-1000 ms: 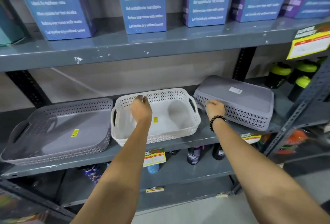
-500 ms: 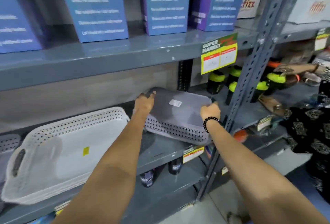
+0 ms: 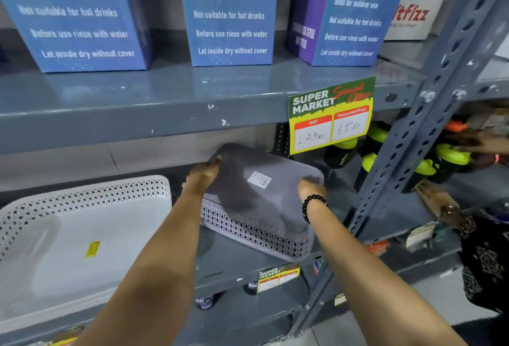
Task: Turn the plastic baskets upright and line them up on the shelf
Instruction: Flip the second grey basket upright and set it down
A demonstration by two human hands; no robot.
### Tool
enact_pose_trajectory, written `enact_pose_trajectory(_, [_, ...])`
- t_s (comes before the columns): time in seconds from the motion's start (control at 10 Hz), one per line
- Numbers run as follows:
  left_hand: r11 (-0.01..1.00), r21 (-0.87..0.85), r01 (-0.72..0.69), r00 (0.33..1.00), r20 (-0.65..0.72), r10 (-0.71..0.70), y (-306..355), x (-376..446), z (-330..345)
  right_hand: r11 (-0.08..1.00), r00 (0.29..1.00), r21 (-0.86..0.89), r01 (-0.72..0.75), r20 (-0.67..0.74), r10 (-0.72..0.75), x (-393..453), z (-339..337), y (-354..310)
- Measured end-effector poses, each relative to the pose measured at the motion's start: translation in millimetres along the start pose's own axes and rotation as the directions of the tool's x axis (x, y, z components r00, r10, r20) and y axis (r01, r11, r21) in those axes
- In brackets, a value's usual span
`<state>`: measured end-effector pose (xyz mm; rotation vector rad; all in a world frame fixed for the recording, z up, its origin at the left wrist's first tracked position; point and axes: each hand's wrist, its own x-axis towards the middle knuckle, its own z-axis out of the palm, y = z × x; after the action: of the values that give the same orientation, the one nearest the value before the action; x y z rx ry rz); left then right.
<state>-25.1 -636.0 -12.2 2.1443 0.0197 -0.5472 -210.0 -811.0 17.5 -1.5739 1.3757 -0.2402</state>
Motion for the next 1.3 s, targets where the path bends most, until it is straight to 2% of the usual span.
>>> enact_pose_trajectory(0.1, [0.994,-0.105,-0.031,0.979,-0.206,0.009,4,-45,-4,0.981,0.989,0.186,0.049,-0.146,-0.021,-10,7,-9])
enact_pose_trajectory(0.2, [0.901,-0.371,-0.224,0.924,-0.375,0.076,-1,-56,-7,0.886,0.956,0.396,0.241,-0.256,-0.146,-15,4,-16])
enact_pose_trajectory(0.3, [0.575,-0.74,-0.349,0.907,-0.422,0.007,-13,-72,-16,0.617,0.927,0.701,0.358,-0.348,-0.142,-30,-9,-31])
enact_pose_trajectory(0.4, [0.386,-0.888,-0.249,0.958,-0.284,-0.036,-29,-74,-28,0.468,0.977,0.86,0.203,-0.207,-0.045,-29,-17,-24])
enact_pose_trajectory(0.5, [0.475,-0.873,-0.111,0.993,-0.11,0.031,-47,-73,-51,0.456,1.0,0.89,0.017,-0.024,0.011,-28,-26,0])
enact_pose_trajectory(0.6, [0.651,-0.758,-0.042,0.999,-0.015,0.046,-50,-78,-62,0.582,1.0,0.813,0.006,-0.023,0.022,-24,-29,14])
enact_pose_trajectory(0.7, [0.929,-0.369,0.001,0.999,-0.045,-0.019,-41,-93,-64,0.702,0.994,0.712,0.009,-0.08,0.068,-28,-29,25])
enact_pose_trajectory(0.8, [0.992,0.124,-0.024,0.975,-0.214,0.051,-37,-105,-57,0.852,0.988,0.522,0.025,-0.143,0.058,-26,-29,28])
enact_pose_trajectory(0.9, [0.889,0.455,-0.047,0.901,-0.365,0.234,-40,-123,-39,0.944,0.993,0.329,0.012,-0.113,0.026,-17,-34,37])
enact_pose_trajectory(1.1, [0.796,0.605,-0.019,0.887,-0.357,0.292,-58,-121,-29,0.997,0.999,0.074,0.035,-0.023,-0.033,-18,-25,51])
enact_pose_trajectory(1.2, [0.786,0.617,-0.036,0.894,-0.331,0.301,-68,-118,-29,0.996,0.999,0.082,0.025,-0.03,-0.022,-18,-23,55])
enact_pose_trajectory(1.3, [0.804,0.589,-0.081,0.897,-0.309,0.317,-75,-121,-29,0.998,0.992,0.041,0.056,-0.118,-0.05,-21,-15,58])
